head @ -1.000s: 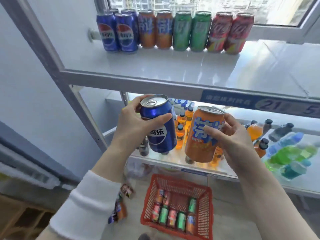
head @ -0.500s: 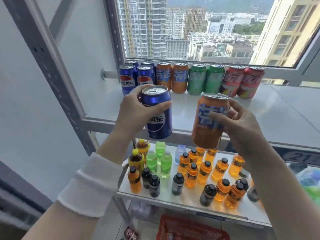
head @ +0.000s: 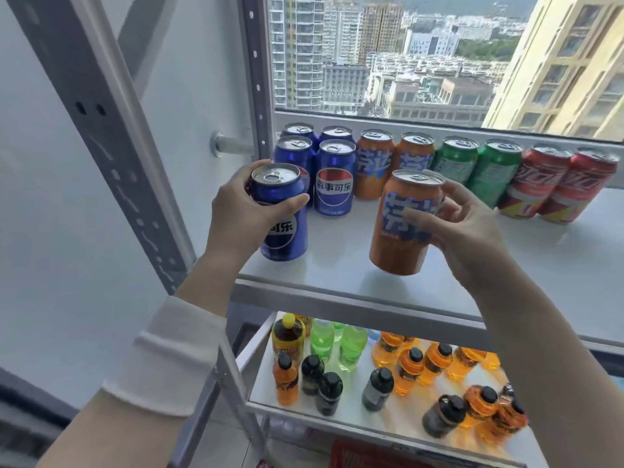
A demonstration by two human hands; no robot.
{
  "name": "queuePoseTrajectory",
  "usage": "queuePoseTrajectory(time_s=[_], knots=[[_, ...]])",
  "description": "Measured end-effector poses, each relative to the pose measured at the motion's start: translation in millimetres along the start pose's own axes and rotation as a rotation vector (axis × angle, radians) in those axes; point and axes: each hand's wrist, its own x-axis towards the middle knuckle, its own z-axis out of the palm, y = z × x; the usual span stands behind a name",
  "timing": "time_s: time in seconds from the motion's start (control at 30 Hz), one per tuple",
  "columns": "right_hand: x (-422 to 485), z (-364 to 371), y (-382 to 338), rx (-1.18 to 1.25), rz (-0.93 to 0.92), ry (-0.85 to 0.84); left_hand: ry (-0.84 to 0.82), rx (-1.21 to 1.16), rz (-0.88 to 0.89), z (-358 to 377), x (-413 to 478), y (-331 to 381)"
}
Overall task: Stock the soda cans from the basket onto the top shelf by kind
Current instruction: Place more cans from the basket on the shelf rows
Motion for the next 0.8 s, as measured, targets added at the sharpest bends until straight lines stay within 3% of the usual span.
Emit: queuePoseTrajectory(time_s=[0.8], knots=[[91, 1, 28, -0.164, -0.013, -0.043, 0.000, 0.012, 0.013, 23, 39, -22]])
